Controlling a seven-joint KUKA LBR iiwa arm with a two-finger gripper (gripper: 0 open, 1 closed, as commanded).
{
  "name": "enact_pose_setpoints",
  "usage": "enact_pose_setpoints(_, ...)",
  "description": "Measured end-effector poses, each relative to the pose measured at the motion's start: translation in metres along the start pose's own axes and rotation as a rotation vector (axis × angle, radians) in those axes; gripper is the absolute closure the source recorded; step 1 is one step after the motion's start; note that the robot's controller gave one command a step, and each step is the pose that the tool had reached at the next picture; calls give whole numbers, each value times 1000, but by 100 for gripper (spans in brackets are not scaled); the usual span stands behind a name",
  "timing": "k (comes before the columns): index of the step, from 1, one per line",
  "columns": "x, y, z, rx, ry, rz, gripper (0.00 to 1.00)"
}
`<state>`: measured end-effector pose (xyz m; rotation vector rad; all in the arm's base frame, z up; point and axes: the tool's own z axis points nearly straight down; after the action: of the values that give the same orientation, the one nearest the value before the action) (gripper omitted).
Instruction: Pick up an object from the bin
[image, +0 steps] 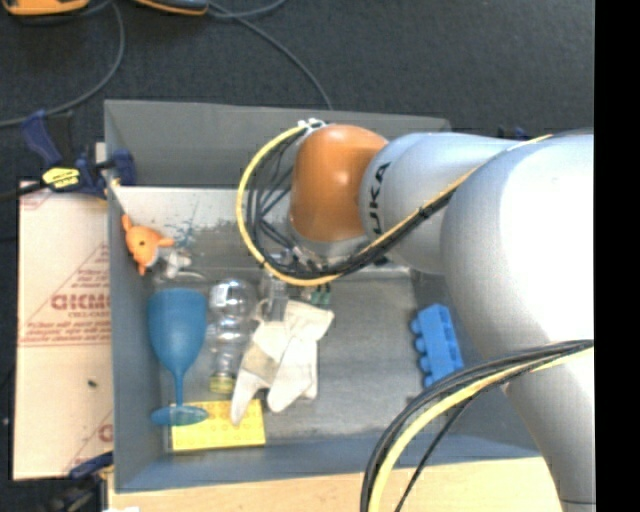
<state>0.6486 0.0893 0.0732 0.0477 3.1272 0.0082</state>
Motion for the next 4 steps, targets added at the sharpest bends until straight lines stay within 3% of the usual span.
enact_pose_setpoints(1,2,-11,-57,1,-9,-185,100)
enact_pose_setpoints(2,-5,-8,3,-2,-4,29,100)
enact_pose_setpoints(3,11,-15,1,-1,-15,-17,100)
enact_pose_setpoints(4,11,-15,1,-1,-15,-16,100)
